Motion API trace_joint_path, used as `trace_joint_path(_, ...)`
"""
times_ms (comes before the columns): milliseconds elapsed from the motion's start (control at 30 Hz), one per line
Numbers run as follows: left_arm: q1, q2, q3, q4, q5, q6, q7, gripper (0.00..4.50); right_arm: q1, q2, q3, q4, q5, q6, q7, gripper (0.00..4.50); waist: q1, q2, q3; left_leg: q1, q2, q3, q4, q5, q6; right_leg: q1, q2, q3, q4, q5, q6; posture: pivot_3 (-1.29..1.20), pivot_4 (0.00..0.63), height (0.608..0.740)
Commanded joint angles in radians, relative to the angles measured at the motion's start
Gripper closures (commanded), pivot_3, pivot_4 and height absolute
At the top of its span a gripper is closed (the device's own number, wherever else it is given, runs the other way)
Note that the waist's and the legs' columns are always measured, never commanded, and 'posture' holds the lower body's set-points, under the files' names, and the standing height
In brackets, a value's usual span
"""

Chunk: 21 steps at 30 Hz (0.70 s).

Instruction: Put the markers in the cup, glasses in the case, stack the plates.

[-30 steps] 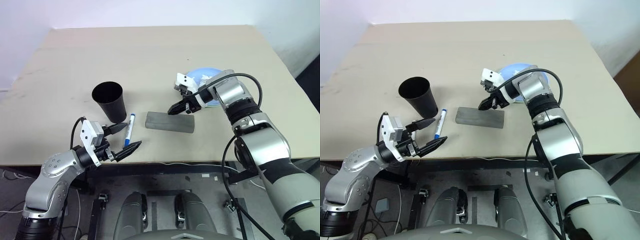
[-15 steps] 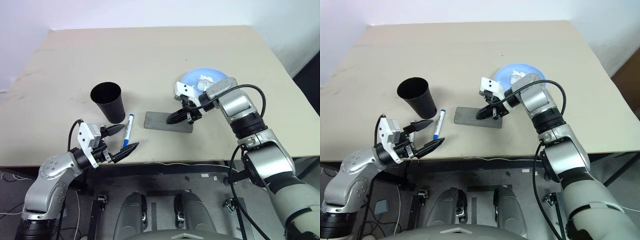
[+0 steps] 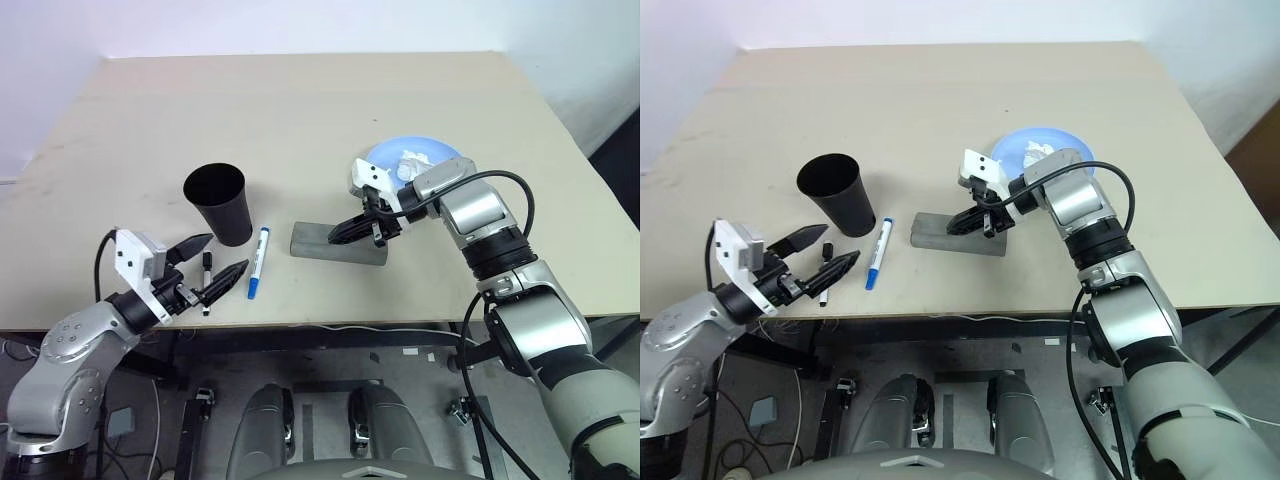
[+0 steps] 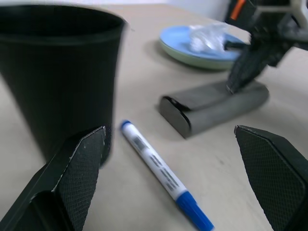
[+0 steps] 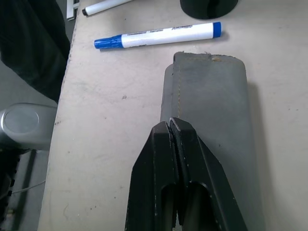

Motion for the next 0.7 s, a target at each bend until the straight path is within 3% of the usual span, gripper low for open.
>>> trace_joint_path(33,0.025,0.047,0.096,-0.077,-0.138,0.16,0.094,0.0,-0.007,-0.008,-0.026,-0.048,0.04,0.011,-0.01,4.44,-0.001,0.0,0.0,0.0,0.0,0.0,0.0,0.0,0.0,0.0,0.0,0.0,0.0,0.0,0.0,0.0,0.15,0.67)
trace_joint_path(267,0.058,0.139,0.161,-0.158,-0.266,0.394,0.278,0.0,-0.016,-0.013,-0.025,-0.047,0.061,0.002,-0.028,4.44,0.002,-0.001,0.0,0.0,0.0,0.0,0.0,0.0,0.0,0.0,0.0,0.0,0.0,0.0,0.0,0.0,0.15,0.67)
trace_joint_path(533,-0.035,0.218,0.098,-0.183,-0.248,0.618,0.504,0.0,-0.045,-0.011,-0.031,-0.029,0.078,-0.008,-0.043,4.44,0.002,-0.001,0.0,0.0,0.0,-0.001,0.0,0.0,-0.001,0.0,0.0,0.0,0.0,0.0,0.0,0.0,0.15,0.67)
trace_joint_path(700,-0.202,0.15,0.062,-0.127,-0.306,0.812,0.669,0.0,-0.058,-0.018,-0.035,-0.01,0.079,-0.019,-0.049,4.44,0.003,-0.002,0.001,0.0,0.0,-0.001,0.0,0.0,-0.001,0.0,0.0,0.0,0.0,0.0,0.0,0.0,0.15,0.67)
